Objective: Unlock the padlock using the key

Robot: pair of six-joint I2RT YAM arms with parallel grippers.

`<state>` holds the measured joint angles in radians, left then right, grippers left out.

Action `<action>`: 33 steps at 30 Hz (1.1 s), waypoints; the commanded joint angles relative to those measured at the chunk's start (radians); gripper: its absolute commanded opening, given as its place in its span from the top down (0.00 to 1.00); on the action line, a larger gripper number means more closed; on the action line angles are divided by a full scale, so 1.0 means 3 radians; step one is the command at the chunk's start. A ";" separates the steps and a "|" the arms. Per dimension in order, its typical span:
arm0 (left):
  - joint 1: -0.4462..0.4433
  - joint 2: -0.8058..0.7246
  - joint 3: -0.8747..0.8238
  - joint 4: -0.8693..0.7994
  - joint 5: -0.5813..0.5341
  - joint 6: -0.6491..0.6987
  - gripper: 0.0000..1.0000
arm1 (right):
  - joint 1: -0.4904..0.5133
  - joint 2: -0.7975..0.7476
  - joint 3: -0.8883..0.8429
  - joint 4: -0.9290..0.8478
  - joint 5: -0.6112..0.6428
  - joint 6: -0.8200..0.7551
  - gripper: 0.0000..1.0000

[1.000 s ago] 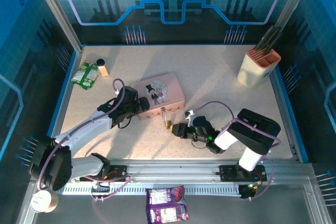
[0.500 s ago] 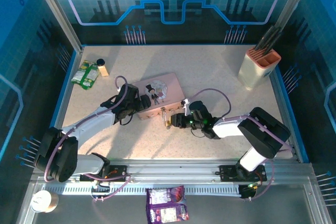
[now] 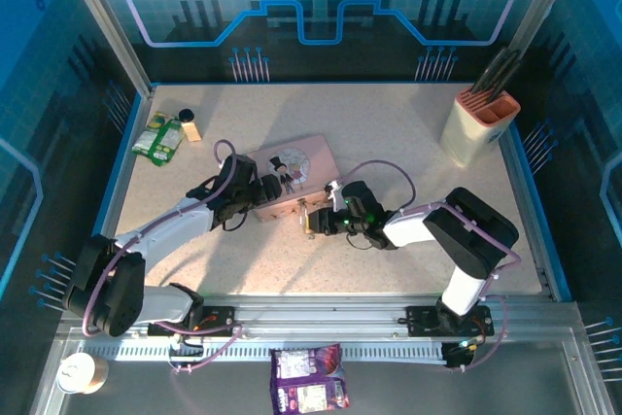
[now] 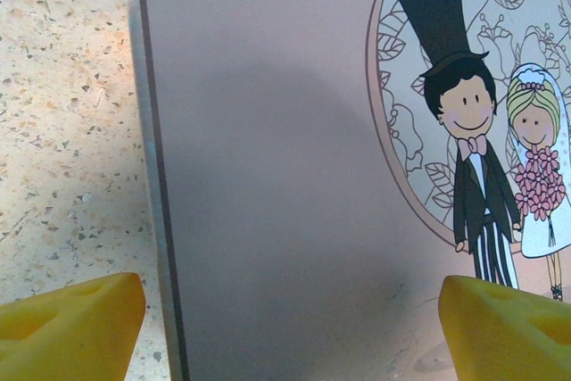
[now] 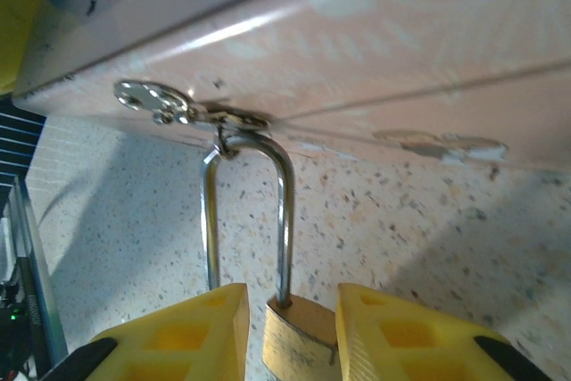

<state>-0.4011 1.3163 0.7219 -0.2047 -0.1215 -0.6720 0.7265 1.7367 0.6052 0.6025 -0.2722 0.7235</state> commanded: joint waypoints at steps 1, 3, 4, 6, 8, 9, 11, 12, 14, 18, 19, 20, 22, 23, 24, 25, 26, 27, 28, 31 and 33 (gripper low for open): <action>0.0028 0.0058 -0.0035 0.0038 0.0081 0.0015 0.14 | -0.0060 0.0152 0.0050 0.0097 -0.0146 0.0003 0.68; 0.0024 0.0075 -0.0043 0.0048 0.0092 0.0015 0.14 | -0.0070 0.0190 0.0052 0.0152 -0.0166 0.0005 0.68; 0.0028 0.0076 -0.0041 0.0051 0.0098 0.0011 0.14 | -0.0074 0.0207 0.0060 0.0145 -0.0164 0.0002 0.68; 0.0028 0.0081 -0.0039 0.0056 0.0107 0.0003 0.14 | -0.0081 0.0246 0.0083 0.0134 -0.0154 0.0002 0.68; 0.0025 0.0081 -0.0049 0.0060 0.0114 -0.0006 0.14 | -0.0082 0.0294 0.0106 0.0159 -0.0146 0.0000 0.69; 0.0024 0.0081 -0.0052 0.0068 0.0116 -0.0008 0.14 | -0.0083 0.0321 0.0120 0.0168 -0.0145 0.0002 0.69; 0.0024 0.0085 -0.0063 0.0078 0.0121 -0.0017 0.14 | -0.0089 0.0374 0.0140 0.0213 -0.0146 0.0022 0.71; 0.0028 0.0087 -0.0066 0.0079 0.0126 -0.0015 0.14 | -0.0087 0.0391 0.0144 0.0244 -0.0147 0.0039 0.72; 0.0023 0.0102 -0.0072 0.0089 0.0133 -0.0025 0.14 | -0.0085 0.0431 0.0145 0.0306 -0.0165 0.0075 0.75; 0.0023 0.0107 -0.0080 0.0104 0.0129 -0.0046 0.15 | -0.0085 0.0431 0.0116 0.0347 -0.0128 0.0127 0.79; 0.0023 0.0112 -0.0084 0.0113 0.0126 -0.0050 0.15 | -0.0088 0.0429 0.0108 0.0358 -0.0124 0.0143 0.79; 0.0022 0.0120 -0.0080 0.0114 0.0119 -0.0055 0.15 | -0.0085 0.0425 0.0101 0.0364 -0.0117 0.0153 0.80; 0.0018 0.0132 -0.0082 0.0116 0.0119 -0.0073 0.16 | -0.0081 0.0417 0.0070 0.0411 -0.0087 0.0199 0.83; 0.0014 0.0139 -0.0084 0.0125 0.0119 -0.0081 0.16 | -0.0080 0.0414 0.0043 0.0443 -0.0058 0.0231 0.83; 0.0010 0.0147 -0.0089 0.0130 0.0118 -0.0091 0.16 | -0.0080 0.0405 0.0023 0.0465 -0.0027 0.0255 0.84; 0.0006 0.0153 -0.0084 0.0129 0.0108 -0.0101 0.16 | -0.0079 0.0401 0.0004 0.0478 0.0005 0.0282 0.85; -0.0001 0.0160 -0.0086 0.0132 0.0106 -0.0111 0.16 | -0.0074 0.0394 -0.0009 0.0496 0.0038 0.0308 0.86; -0.0007 0.0167 -0.0085 0.0136 0.0100 -0.0121 0.17 | -0.0060 0.0394 -0.0026 0.0518 0.0067 0.0332 0.87; -0.0008 0.0168 -0.0096 0.0142 0.0094 -0.0131 0.17 | -0.0046 0.0401 -0.0042 0.0571 0.0098 0.0368 0.88; -0.0022 0.0174 -0.0110 0.0157 0.0073 -0.0176 0.17 | -0.0012 0.0433 -0.0071 0.0707 0.0159 0.0476 0.91; -0.0033 0.0175 -0.0121 0.0165 0.0058 -0.0199 0.17 | 0.0005 0.0458 -0.0108 0.0833 0.0206 0.0562 0.92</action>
<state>-0.4034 1.3514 0.7151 -0.1730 -0.1005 -0.7078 0.7261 1.8332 0.6037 0.8478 -0.2642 0.8040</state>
